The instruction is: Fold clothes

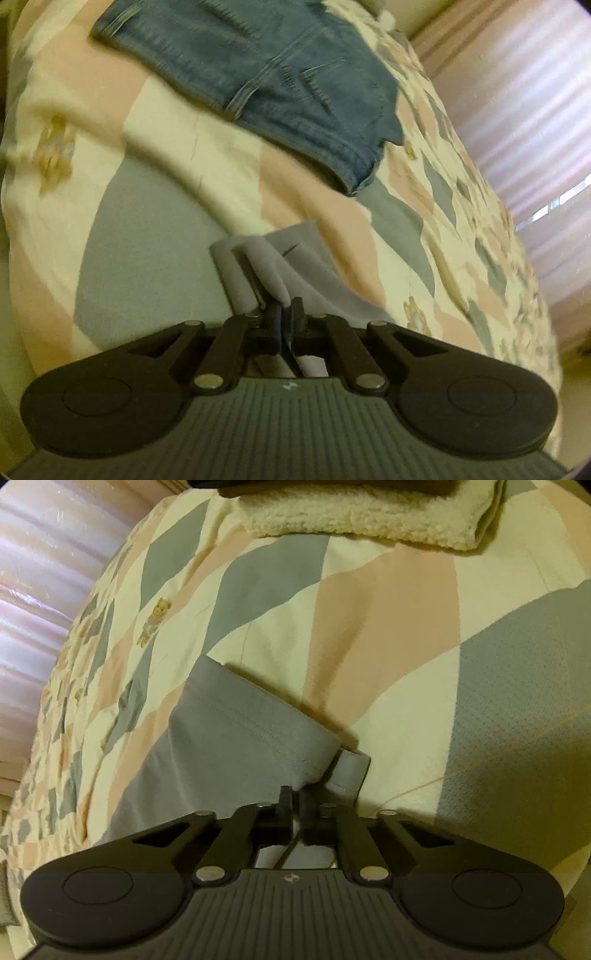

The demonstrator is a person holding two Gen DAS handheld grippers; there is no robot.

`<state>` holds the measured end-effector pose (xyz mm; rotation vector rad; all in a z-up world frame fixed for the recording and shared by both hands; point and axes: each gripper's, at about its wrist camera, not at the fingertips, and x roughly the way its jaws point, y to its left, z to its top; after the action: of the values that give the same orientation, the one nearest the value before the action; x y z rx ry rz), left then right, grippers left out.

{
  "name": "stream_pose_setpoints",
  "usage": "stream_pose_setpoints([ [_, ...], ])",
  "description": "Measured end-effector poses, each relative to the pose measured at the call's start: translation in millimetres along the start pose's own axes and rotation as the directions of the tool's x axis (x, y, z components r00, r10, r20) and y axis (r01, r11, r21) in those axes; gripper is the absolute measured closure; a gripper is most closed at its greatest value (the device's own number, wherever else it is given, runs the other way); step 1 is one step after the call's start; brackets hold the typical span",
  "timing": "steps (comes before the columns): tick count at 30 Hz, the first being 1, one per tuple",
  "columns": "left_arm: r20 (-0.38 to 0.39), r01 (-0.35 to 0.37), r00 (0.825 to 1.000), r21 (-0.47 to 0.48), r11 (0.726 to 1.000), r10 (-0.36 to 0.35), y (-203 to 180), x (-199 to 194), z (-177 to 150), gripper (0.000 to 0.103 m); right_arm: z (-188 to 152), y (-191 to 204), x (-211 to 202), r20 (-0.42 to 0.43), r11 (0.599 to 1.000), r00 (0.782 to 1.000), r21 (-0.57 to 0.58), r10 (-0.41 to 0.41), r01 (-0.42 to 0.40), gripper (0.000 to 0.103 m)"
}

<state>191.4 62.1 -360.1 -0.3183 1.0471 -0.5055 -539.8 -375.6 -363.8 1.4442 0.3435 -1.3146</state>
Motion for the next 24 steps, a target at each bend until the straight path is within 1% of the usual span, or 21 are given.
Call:
stream_pose_setpoints([
  [5, -0.005, -0.040, 0.999, 0.095, 0.995, 0.040, -20.3, 0.0, 15.3, 0.103, 3.7, -4.2, -16.3, 0.022, 0.999, 0.998, -0.007, 0.053, -0.052, 0.101],
  [8, 0.016, -0.061, 0.998, 0.161, 0.985, 0.059, -32.8, -3.3, 19.4, 0.103, 7.4, -4.0, -29.9, 0.030, 0.997, 0.997, -0.010, 0.074, -0.074, 0.102],
  [12, 0.047, -0.055, 0.998, 0.226, 0.973, 0.046, -45.9, -17.7, 26.1, 0.103, 13.5, -2.1, -51.1, 0.041, 0.995, 0.994, -0.015, 0.102, -0.102, 0.102],
  [14, 0.055, -0.061, 0.997, 0.255, 0.965, 0.048, -48.1, -22.2, 27.8, 0.103, 15.5, -2.9, -55.6, 0.035, 0.995, 0.994, -0.015, 0.100, -0.100, 0.102],
  [16, 0.043, -0.088, 0.996, 0.293, 0.952, 0.079, -47.6, -16.5, 24.4, 0.103, 13.9, -4.2, -48.7, 0.016, 0.998, 0.998, -0.042, 0.053, -0.053, 0.102],
  [17, 0.022, -0.103, 0.995, 0.319, 0.942, 0.102, -47.1, -8.7, 20.1, 0.103, 11.9, -7.2, -40.2, -0.003, 0.999, 1.000, -0.041, 0.027, -0.027, 0.102],
  [18, 0.005, -0.127, 0.991, 0.355, 0.926, 0.134, -47.7, -0.2, 14.8, 0.103, 9.7, -10.6, -31.3, -0.023, 0.999, 1.000, -0.036, 0.002, -0.002, 0.100],
  [19, 0.002, -0.156, 0.985, 0.407, 0.900, 0.170, -50.8, 6.5, 8.7, 0.101, 7.5, -12.9, -22.8, -0.048, 1.000, 0.999, -0.029, -0.011, 0.009, 0.095],
  [20, 0.005, -0.184, 0.979, 0.465, 0.866, 0.206, -54.7, 12.3, 2.1, 0.098, 5.2, -12.4, -16.9, -0.066, 0.999, 0.997, -0.031, -0.029, 0.027, 0.083],
  [21, 0.019, -0.204, 0.974, 0.515, 0.832, 0.227, -59.1, 13.8, -2.9, 0.096, 3.1, -9.7, -16.0, -0.062, 0.998, 0.996, -0.045, -0.056, 0.053, 0.071],
  [22, 0.043, -0.221, 0.971, 0.550, 0.806, 0.236, -63.0, 10.8, -5.7, 0.094, 0.6, -2.6, -20.4, -0.041, 0.993, 0.997, -0.097, -0.072, 0.068, 0.066],
  [23, 0.071, -0.243, 0.966, 0.570, 0.784, 0.248, -65.7, 4.8, -6.7, 0.085, -2.1, 5.4, -25.6, -0.017, 0.984, 0.996, -0.156, -0.083, 0.080, 0.061],
  [24, 0.099, -0.270, 0.960, 0.586, 0.764, 0.263, -68.0, -2.2, -6.9, 0.079, -7.5, 19.0, -34.9, 0.042, 0.955, 0.991, -0.264, -0.127, 0.133, 0.058],
])
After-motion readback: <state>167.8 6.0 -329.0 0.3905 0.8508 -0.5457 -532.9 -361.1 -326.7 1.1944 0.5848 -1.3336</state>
